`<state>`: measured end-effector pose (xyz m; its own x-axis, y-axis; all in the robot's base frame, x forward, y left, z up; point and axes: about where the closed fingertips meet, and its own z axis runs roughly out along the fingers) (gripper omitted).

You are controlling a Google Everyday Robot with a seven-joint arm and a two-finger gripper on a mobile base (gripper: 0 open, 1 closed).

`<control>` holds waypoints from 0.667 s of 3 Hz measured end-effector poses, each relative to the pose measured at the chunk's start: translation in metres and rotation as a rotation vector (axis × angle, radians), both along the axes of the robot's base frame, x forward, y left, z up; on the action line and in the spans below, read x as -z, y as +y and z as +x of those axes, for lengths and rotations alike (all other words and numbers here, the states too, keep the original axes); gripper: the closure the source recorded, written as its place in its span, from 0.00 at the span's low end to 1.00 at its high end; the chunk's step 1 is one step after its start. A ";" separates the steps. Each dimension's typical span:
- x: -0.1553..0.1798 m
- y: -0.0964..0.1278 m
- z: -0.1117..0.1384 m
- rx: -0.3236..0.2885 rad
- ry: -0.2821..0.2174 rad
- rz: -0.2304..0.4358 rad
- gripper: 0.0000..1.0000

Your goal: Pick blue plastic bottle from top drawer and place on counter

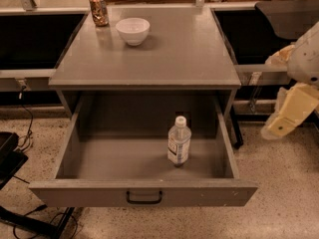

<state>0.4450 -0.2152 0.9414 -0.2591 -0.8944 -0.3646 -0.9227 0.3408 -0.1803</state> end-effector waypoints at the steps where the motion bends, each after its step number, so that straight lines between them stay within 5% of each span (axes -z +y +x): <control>1: 0.060 0.034 0.017 -0.022 0.011 0.227 0.00; 2: 0.105 0.078 0.030 -0.068 -0.030 0.463 0.00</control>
Offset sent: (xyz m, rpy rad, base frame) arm 0.0942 0.1297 -0.1152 0.8884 -0.2915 0.0227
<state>0.4754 -0.1375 0.8362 -0.1892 -0.6502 -0.7358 -0.9423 0.3309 -0.0501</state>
